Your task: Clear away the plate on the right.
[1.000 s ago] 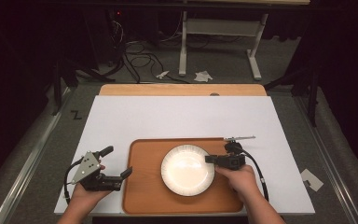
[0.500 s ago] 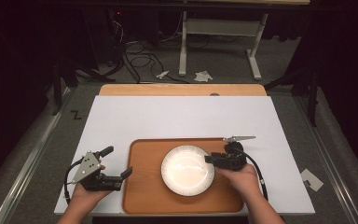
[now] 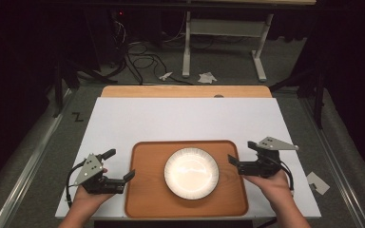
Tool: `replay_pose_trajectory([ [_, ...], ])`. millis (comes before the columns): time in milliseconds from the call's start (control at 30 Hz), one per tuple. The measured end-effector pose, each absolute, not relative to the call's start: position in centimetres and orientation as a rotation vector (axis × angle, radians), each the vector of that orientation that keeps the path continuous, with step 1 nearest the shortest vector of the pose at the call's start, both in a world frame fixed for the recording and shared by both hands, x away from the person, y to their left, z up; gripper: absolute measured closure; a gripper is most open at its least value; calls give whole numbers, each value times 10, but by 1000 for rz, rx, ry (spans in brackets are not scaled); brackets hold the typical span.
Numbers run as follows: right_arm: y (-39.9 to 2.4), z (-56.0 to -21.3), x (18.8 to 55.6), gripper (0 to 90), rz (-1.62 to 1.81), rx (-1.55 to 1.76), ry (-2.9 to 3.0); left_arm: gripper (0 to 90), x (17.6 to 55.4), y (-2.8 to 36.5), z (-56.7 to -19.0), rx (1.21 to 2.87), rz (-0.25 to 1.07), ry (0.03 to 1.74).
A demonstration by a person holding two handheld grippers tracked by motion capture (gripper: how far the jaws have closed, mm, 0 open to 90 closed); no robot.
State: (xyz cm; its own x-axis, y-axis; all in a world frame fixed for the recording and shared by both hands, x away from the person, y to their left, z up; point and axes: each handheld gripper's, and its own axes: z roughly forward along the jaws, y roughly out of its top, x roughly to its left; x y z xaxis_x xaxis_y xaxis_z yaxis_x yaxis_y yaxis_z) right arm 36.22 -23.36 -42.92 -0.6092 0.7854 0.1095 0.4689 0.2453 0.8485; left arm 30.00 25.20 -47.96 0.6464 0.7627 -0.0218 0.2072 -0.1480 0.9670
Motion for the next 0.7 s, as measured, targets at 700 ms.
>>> replay_pose_trajectory([
  [700, -263, -448, 347, 0, 1373, 1158, 2117, 3, 299, 251, -480, 1688, 587, 825],
])
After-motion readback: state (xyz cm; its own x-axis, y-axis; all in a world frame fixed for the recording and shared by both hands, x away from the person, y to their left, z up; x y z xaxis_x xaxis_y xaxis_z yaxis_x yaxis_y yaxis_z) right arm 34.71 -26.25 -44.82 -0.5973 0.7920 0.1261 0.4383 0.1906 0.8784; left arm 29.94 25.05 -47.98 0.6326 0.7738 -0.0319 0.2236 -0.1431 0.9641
